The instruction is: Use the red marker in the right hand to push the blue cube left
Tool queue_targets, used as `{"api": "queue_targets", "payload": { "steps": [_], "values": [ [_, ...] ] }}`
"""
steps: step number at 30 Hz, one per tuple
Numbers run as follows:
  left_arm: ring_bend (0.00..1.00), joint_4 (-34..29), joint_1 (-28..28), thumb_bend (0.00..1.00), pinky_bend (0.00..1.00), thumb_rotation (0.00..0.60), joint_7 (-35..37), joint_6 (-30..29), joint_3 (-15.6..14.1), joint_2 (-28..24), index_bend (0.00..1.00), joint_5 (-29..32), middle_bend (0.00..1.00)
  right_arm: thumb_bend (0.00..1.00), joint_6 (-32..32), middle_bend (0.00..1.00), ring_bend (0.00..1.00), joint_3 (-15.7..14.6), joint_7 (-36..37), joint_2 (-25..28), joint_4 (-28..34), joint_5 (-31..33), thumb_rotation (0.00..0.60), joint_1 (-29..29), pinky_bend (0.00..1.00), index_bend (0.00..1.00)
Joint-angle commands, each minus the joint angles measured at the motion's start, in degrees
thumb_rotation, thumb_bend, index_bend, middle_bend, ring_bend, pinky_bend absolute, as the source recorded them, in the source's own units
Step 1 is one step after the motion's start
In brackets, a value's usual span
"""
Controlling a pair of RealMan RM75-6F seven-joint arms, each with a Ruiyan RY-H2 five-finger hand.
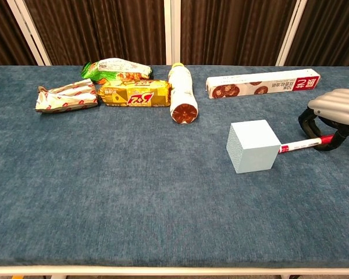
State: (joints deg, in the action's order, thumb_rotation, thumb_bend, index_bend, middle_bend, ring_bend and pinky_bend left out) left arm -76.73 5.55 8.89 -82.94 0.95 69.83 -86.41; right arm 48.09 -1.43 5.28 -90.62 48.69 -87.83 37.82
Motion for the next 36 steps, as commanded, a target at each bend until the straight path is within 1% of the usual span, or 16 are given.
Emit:
{"api": "queue_targets", "payload": {
  "steps": [1, 13, 17, 23, 30, 36],
  "values": [
    [0.03, -0.02, -0.02, 0.05, 0.08, 0.6, 0.05, -0.05, 0.0, 0.0, 0.08, -0.02, 0.07, 0.21, 0.15, 0.61, 0.77, 0.06, 0.15, 0.09, 0.03, 0.05, 0.6, -0.03, 0.88, 0.67],
    [0.03, -0.63, 0.22, 0.05, 0.08, 0.6, -0.22, -0.04, 0.13, -0.03, 0.08, -0.14, 0.07, 0.21, 2.54, 0.62, 0.77, -0.07, 2.19, 1.37, 0.3, -0.41, 0.6, -0.76, 0.88, 0.68],
    [0.03, -0.94, 0.34, 0.05, 0.08, 0.6, -0.75, 0.12, 0.16, -0.07, 0.08, -0.07, 0.07, 0.21, 3.27, 0.62, 0.77, -0.44, 3.14, 2.56, 0.53, -0.59, 0.6, -1.38, 0.88, 0.68],
    [0.03, -1.51, 0.38, 0.05, 0.08, 0.6, -1.19, -0.08, 0.21, -0.21, 0.08, -0.2, 0.07, 0.21, 2.67, 0.62, 0.77, -1.58, 2.99, 5.47, 3.84, -0.53, 0.6, -2.37, 0.88, 0.68],
    [0.03, -2.15, 0.33, 0.05, 0.08, 0.6, -1.55, -0.29, 0.01, -0.72, 0.08, -0.53, 0.07, 0.23, 4.72, 0.63, 0.77, 0.03, -0.77, 5.95, 8.97, 1.04, 0.6, -3.32, 0.88, 0.69],
    [0.03, -2.59, 0.19, 0.05, 0.08, 0.6, -1.35, -0.62, 0.23, -1.55, 0.08, -0.29, 0.07, 0.23, 4.44, 0.64, 0.77, 1.76, -4.77, 5.22, 12.18, 2.64, 0.6, -2.68, 0.88, 0.69]
  ]
}}
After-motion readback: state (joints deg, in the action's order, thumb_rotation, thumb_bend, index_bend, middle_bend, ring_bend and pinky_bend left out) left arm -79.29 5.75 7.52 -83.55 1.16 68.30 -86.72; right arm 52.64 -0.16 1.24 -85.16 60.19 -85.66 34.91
